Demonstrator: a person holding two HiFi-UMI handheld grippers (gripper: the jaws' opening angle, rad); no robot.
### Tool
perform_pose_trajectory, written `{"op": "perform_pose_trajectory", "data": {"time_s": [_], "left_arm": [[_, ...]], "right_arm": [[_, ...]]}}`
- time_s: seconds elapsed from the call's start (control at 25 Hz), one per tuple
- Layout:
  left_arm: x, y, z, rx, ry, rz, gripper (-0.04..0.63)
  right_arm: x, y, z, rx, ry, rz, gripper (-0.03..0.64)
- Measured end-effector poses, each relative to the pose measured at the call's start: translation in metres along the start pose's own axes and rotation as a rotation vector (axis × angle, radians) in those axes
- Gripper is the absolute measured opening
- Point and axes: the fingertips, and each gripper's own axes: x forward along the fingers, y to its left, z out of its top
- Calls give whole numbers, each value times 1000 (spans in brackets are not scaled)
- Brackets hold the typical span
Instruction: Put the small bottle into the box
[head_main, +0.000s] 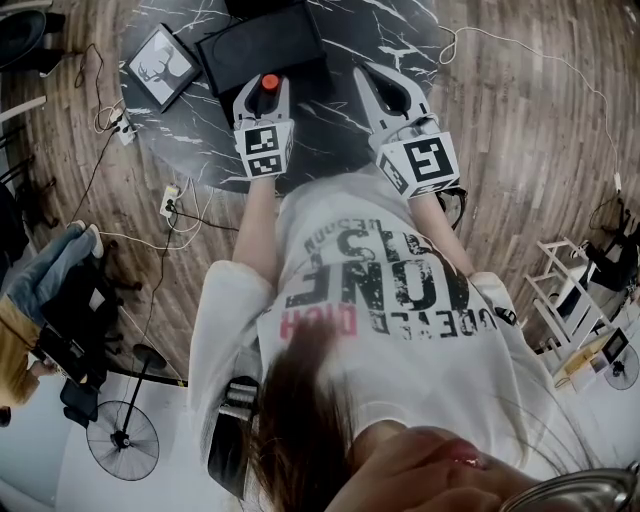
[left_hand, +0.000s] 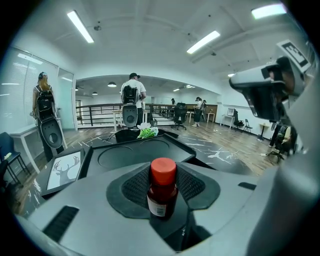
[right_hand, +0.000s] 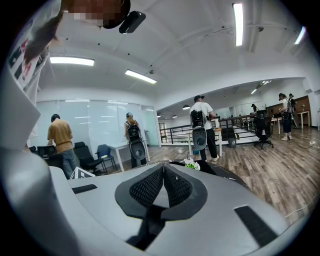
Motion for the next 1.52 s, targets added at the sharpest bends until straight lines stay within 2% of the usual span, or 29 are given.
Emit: {"op": "perform_pose_trajectory", "data": {"time_s": [0.52,0.96,1.52], "left_arm": [[-5,-1,-6,54,57,-11,143],[-5,-1,-10,69,103,-9,144],[-5,-2,-12,67,109,-6,146]], "right_arm": [[0,3,2,-3,-8,0,3],[-6,6,1,0,-15,-7,3],[-7,8,2,-2,-18,-3,3]]}}
